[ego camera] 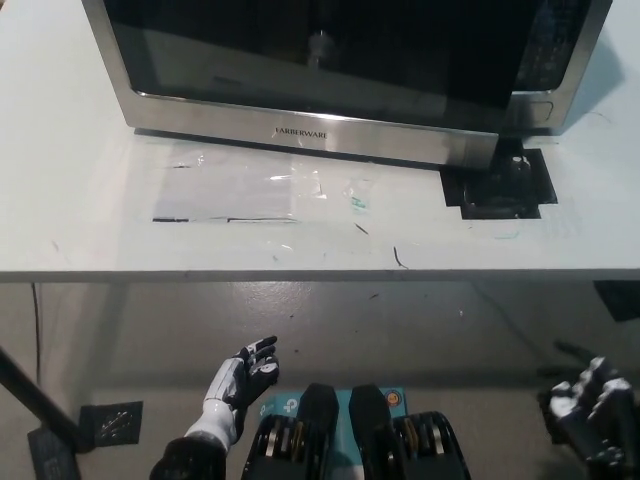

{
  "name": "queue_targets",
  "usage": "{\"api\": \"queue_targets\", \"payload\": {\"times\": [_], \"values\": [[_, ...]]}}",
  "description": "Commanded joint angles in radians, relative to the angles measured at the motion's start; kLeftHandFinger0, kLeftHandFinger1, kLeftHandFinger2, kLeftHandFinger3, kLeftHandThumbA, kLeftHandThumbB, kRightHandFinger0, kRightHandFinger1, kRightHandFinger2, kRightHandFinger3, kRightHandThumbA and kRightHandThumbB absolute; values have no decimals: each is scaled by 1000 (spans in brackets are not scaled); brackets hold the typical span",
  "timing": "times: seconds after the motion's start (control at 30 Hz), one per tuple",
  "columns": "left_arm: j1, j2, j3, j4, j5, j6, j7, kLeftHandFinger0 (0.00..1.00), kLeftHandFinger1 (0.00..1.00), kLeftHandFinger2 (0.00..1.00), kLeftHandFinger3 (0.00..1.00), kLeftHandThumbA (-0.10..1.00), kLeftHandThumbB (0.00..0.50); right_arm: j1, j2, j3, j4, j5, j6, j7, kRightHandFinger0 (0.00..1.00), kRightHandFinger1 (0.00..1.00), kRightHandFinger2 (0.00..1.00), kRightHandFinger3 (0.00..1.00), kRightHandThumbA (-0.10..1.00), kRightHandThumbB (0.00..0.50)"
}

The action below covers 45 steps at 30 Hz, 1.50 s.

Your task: A microwave is kept infront of the robot with its door slightly ajar. The robot uses its right hand to push the door towards the left to open it.

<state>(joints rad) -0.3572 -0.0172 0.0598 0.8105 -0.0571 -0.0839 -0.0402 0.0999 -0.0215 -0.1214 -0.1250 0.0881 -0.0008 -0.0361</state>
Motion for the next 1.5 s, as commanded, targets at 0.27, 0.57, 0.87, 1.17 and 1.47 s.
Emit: {"api": "queue_targets", "payload": {"times": [0.27, 0.57, 0.87, 1.17, 1.47], "values": [[-29, 1, -2, 0, -9, -33, -11, 924, 930, 919, 793, 227, 324, -136, -199, -106, -441, 109, 302, 9, 299, 375, 526, 715, 155, 168], [-29, 3, -9, 5, -2, -40, -12, 891, 907, 891, 786, 244, 331, -425, -316, -140, -437, 122, 438, -8, 319, 425, 564, 715, 124, 147], [-30, 0, -7, 7, -6, -37, -15, 891, 891, 858, 711, 210, 307, -684, -340, -105, -87, 69, 370, 11, 356, 477, 593, 739, 122, 118], [-28, -7, -2, -1, -15, -33, -14, 807, 828, 777, 618, 160, 316, -891, -319, -39, 279, 14, 280, 1, 352, 495, 616, 755, 12, 112], [-32, -6, -7, 1, -11, -27, -20, 823, 851, 850, 726, 164, 286, -1002, -303, 32, 525, -64, 209, -32, 353, 473, 592, 716, 134, 166]]}}
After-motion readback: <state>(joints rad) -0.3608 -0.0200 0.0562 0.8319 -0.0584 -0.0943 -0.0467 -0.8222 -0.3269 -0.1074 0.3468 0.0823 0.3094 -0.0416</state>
